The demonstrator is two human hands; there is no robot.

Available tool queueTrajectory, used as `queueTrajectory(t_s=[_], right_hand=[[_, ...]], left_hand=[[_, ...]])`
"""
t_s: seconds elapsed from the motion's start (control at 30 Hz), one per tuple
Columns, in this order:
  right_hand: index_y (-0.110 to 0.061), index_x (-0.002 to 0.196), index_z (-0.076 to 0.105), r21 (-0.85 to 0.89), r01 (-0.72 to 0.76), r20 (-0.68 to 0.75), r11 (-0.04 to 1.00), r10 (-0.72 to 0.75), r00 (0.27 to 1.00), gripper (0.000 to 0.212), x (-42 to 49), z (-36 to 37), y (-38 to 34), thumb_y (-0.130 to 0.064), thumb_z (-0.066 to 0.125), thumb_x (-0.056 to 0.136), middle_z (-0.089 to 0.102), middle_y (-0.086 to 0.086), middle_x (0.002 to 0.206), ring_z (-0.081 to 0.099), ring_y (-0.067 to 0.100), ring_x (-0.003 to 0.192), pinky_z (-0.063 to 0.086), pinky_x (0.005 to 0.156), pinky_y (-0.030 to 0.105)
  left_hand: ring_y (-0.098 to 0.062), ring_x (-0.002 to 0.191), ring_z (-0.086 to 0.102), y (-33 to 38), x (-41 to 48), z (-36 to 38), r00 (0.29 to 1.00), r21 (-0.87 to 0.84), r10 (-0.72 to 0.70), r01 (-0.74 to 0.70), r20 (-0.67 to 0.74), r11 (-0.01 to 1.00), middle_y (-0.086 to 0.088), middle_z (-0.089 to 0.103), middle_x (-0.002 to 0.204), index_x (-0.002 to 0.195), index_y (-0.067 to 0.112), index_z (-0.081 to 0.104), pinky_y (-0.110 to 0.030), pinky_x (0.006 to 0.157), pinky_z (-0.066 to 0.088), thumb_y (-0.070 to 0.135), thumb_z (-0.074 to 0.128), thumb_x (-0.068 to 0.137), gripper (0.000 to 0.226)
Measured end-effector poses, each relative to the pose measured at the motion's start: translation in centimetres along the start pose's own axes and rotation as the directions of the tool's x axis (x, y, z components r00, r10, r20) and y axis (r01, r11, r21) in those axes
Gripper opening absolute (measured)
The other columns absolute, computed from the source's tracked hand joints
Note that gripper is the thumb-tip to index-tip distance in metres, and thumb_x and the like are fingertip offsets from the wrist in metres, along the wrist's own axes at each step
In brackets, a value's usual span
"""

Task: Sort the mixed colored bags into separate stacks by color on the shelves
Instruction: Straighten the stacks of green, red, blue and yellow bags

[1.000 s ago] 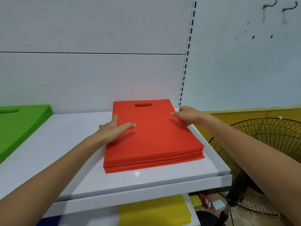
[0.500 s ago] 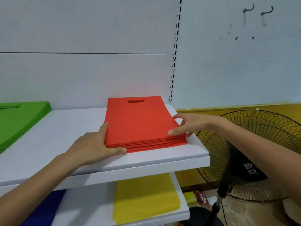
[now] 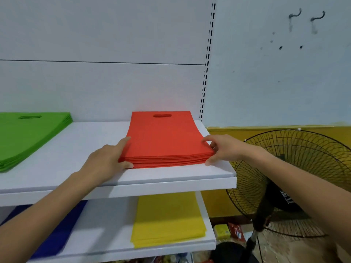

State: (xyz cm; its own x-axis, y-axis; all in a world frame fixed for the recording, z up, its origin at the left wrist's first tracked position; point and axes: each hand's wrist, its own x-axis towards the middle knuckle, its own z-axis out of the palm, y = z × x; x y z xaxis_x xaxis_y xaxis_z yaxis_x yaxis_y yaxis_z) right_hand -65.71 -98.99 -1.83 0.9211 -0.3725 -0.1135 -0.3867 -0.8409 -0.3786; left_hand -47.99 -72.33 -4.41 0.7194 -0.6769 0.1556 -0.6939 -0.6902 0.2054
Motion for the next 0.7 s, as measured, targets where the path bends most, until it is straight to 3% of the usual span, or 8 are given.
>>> queueTrajectory(t_s=[0.1, 0.17, 0.27, 0.33, 0.43, 0.5, 0.57, 0.7], right_hand=[[-0.030, 0.142, 0.030, 0.004, -0.015, 0.040, 1.000, 0.015, 0.999, 0.081, 0.4, -0.2, -0.2, -0.026, 0.076, 0.076, 0.054, 0.004, 0.119, 0.052, 0.016, 0.100, 0.040, 0.084, 0.026], [-0.032, 0.144, 0.025, -0.001, -0.032, 0.084, 0.999, 0.032, 0.996, 0.086, 0.5, -0.4, -0.3, -0.035, 0.076, 0.075, 0.051, 0.004, 0.124, 0.048, 0.015, 0.101, 0.038, 0.087, 0.027], [-0.030, 0.145, 0.023, -0.023, -0.069, 0.073, 0.997, 0.071, 0.995, 0.087, 0.9, -0.6, -0.7, -0.046, 0.072, 0.075, 0.048, 0.004, 0.132, 0.047, 0.015, 0.106, 0.038, 0.091, 0.027], [-0.030, 0.146, 0.021, -0.043, -0.078, 0.127, 0.996, 0.083, 0.988, 0.087, 1.2, -0.9, -1.0, -0.043, 0.071, 0.077, 0.042, 0.006, 0.140, 0.056, 0.018, 0.106, 0.041, 0.091, 0.027], [-0.034, 0.149, 0.006, 0.157, -0.130, 0.237, 0.979, 0.091, 0.967, 0.096, 2.4, -2.3, -1.3, -0.049, 0.068, 0.077, 0.030, 0.009, 0.150, 0.059, 0.022, 0.108, 0.050, 0.089, 0.029], [-0.035, 0.149, 0.001, 0.179, -0.131, 0.125, 0.975, 0.109, 0.986, 0.094, 3.8, -2.9, -1.1, -0.057, 0.059, 0.080, 0.021, 0.004, 0.155, 0.042, 0.025, 0.130, 0.043, 0.101, 0.035], [-0.032, 0.150, 0.001, 0.160, -0.142, 0.030, 0.977, 0.139, 0.990, 0.087, 5.4, -2.3, -1.0, -0.062, 0.050, 0.084, 0.018, 0.002, 0.156, 0.028, 0.023, 0.140, 0.028, 0.111, 0.037], [-0.032, 0.149, 0.010, 0.046, -0.115, -0.105, 0.992, 0.120, 0.987, 0.077, 7.3, 0.6, -0.9, -0.061, 0.046, 0.087, 0.041, 0.012, 0.143, 0.037, 0.030, 0.133, 0.032, 0.108, 0.037]], left_hand=[[-0.024, 0.100, 0.055, -0.1, -0.1, -0.1, 0.999, -0.077, -0.027, 0.030, 0.036, 0.997, -0.008, 0.058, 0.118, 0.146, 0.030, 0.019, -0.032, 0.081, 0.044, 0.038, 0.063, 0.084, 0.077], [-0.019, 0.093, 0.053, -0.1, -0.2, -0.4, 0.994, -0.151, -0.006, 0.023, 0.109, 0.988, -0.006, 0.058, 0.120, 0.145, 0.027, 0.021, -0.028, 0.083, 0.043, 0.038, 0.066, 0.081, 0.078], [-0.015, 0.091, 0.050, 0.3, -0.4, -0.7, 0.977, -0.113, 0.041, -0.018, 0.210, 0.993, -0.002, 0.057, 0.122, 0.146, 0.027, 0.016, -0.023, 0.078, 0.037, 0.050, 0.059, 0.083, 0.080], [-0.018, 0.099, 0.052, 0.2, 0.0, -0.8, 0.975, -0.085, 0.031, -0.013, 0.221, 0.996, -0.003, 0.055, 0.126, 0.146, 0.027, 0.017, -0.025, 0.082, 0.040, 0.050, 0.054, 0.086, 0.074], [-0.020, 0.117, 0.050, -0.6, 0.8, -1.5, 0.960, -0.193, -0.029, 0.086, 0.278, 0.977, -0.003, 0.049, 0.137, 0.146, 0.031, 0.018, -0.027, 0.092, 0.038, 0.055, 0.052, 0.085, 0.074], [-0.021, 0.123, 0.046, -0.6, 1.1, -1.7, 0.949, -0.250, -0.055, 0.137, 0.309, 0.959, -0.003, 0.044, 0.141, 0.146, 0.036, 0.013, -0.029, 0.097, 0.035, 0.071, 0.047, 0.078, 0.084], [-0.023, 0.124, 0.045, -0.1, 1.2, -1.3, 0.944, -0.221, -0.039, 0.118, 0.329, 0.968, -0.003, 0.041, 0.143, 0.146, 0.042, 0.005, -0.031, 0.102, 0.035, 0.081, 0.038, 0.066, 0.095], [-0.019, 0.123, 0.045, -0.2, 1.6, -1.0, 0.945, -0.262, 0.024, 0.066, 0.327, 0.963, 0.004, 0.039, 0.146, 0.144, 0.048, 0.004, -0.027, 0.101, 0.035, 0.088, 0.036, 0.052, 0.106]])
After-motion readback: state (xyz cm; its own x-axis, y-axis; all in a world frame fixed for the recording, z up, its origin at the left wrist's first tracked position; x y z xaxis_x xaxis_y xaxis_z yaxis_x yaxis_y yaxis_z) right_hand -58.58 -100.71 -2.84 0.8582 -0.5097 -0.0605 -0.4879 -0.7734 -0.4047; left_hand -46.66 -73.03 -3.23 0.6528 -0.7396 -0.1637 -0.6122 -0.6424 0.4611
